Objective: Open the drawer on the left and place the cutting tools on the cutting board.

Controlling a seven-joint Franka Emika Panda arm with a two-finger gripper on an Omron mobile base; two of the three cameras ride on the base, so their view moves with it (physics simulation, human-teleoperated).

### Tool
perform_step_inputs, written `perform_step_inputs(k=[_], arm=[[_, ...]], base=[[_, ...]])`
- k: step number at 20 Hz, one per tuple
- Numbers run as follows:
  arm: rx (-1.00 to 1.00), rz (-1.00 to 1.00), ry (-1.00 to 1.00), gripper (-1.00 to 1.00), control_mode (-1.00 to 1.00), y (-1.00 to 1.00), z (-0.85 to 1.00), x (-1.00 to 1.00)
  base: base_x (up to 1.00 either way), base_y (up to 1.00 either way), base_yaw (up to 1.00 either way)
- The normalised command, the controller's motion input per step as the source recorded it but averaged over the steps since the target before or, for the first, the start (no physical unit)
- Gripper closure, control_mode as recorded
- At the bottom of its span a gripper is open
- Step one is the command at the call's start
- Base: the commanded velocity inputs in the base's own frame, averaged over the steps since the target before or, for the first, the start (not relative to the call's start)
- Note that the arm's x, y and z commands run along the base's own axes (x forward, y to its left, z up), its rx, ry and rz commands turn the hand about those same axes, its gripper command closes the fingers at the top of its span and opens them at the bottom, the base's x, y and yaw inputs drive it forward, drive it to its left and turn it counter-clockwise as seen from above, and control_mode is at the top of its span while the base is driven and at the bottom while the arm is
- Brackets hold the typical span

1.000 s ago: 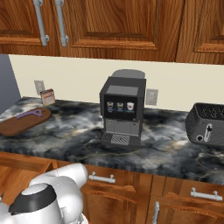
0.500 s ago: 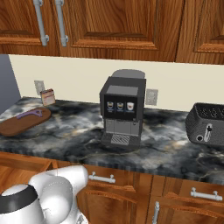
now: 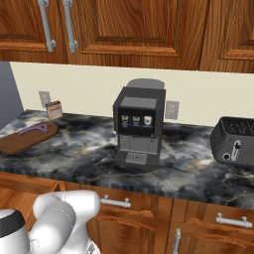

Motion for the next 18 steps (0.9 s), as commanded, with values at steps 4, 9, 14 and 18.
perform_step_inputs(k=[4, 9, 14, 18], arm=[[0.0, 0.0, 0.0, -1.0, -1.0, 0.0, 0.0, 0.0], [0.0, 0.0, 0.0, -1.0, -1.0, -0.05, -0.1, 0.0], [0.08, 0.0, 0.0, -1.0, -1.0, -0.2, -0.05, 0.01], [0.0, 0.0, 0.0, -1.0, -1.0, 0.0, 0.0, 0.0]], base=[[0.0, 0.0, 0.0], [0.0, 0.0, 0.0], [0.0, 0.0, 0.0], [0.0, 0.0, 0.0]])
